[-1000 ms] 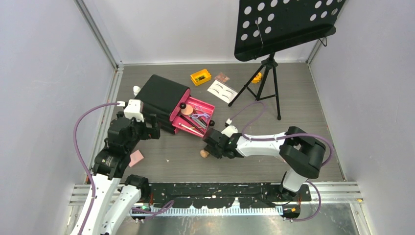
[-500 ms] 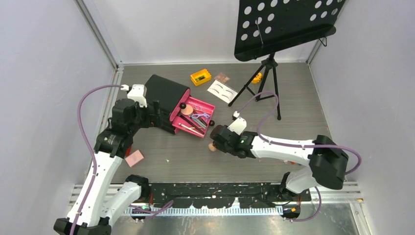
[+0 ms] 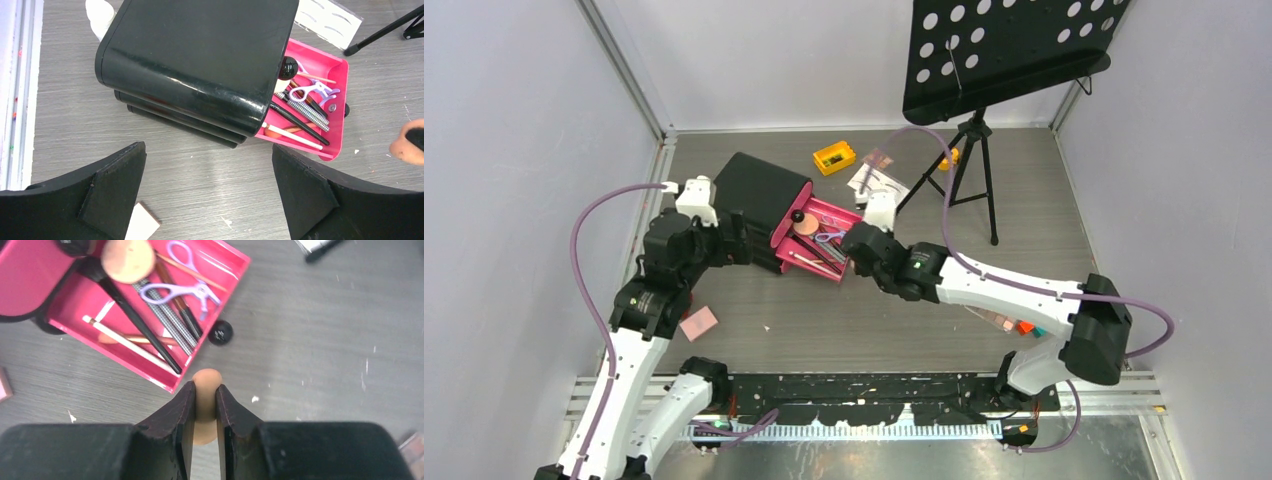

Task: Organize the makeup
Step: Place the makeup tool in the drawer.

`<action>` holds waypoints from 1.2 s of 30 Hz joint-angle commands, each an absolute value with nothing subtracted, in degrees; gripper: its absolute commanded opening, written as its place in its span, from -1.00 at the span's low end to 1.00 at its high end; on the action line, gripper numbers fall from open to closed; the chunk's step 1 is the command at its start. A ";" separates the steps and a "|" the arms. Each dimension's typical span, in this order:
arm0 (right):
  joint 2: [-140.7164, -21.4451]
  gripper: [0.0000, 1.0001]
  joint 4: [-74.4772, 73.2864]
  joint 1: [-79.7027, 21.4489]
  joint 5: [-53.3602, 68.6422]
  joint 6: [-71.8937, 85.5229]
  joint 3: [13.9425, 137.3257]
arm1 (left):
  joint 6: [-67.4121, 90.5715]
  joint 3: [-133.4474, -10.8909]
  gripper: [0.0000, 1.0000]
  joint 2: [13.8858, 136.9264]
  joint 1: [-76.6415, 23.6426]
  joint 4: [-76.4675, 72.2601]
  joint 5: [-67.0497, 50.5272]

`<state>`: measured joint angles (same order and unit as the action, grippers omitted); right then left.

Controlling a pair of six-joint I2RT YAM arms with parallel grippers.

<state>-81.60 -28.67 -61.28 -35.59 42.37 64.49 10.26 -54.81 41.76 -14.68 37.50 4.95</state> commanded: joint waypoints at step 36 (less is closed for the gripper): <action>-106.71 0.41 -8.01 -58.27 -26.11 -14.19 86.69 | 8.17 -49.62 0.99 39.28 -9.55 33.42 4.58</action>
<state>-112.36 -13.45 -59.53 -22.92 -16.80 87.66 8.69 -49.67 39.16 -9.93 35.97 5.08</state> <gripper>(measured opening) 0.702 0.996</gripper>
